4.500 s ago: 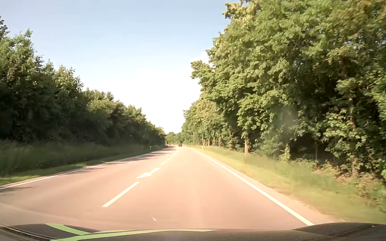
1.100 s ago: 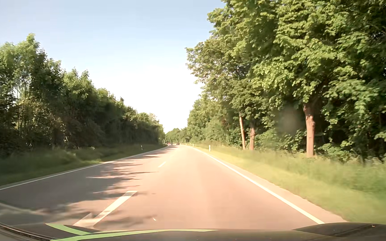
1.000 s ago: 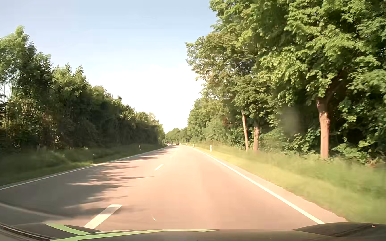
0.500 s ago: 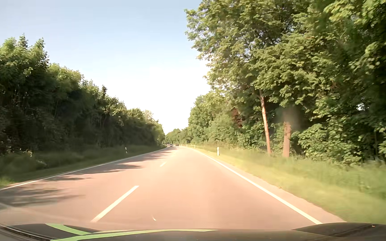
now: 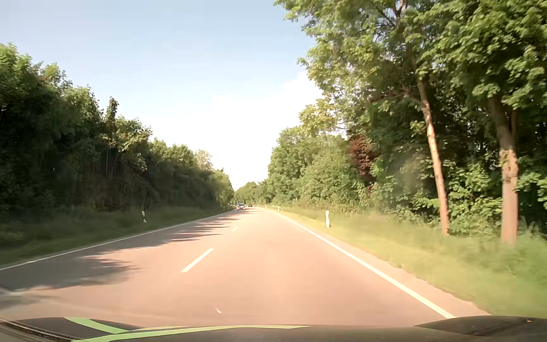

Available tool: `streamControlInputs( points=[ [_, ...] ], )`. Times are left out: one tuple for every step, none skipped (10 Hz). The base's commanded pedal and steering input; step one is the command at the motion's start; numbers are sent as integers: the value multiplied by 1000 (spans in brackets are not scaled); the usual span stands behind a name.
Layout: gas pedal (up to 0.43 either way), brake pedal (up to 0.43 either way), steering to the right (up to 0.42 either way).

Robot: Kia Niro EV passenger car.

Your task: Follow the waypoints while adhering to traffic rules and regulations

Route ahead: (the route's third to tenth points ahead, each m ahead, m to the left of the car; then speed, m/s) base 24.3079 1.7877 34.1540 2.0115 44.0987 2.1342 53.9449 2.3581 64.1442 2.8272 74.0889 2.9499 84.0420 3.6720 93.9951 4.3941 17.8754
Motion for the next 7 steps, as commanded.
streamControlInputs(
  points=[
    [110,0,-2],
    [110,0,-2],
    [110,0,-1],
    [110,0,-1],
    [110,0,-1],
    [110,0,-1],
    [110,0,-1]
  ],
)
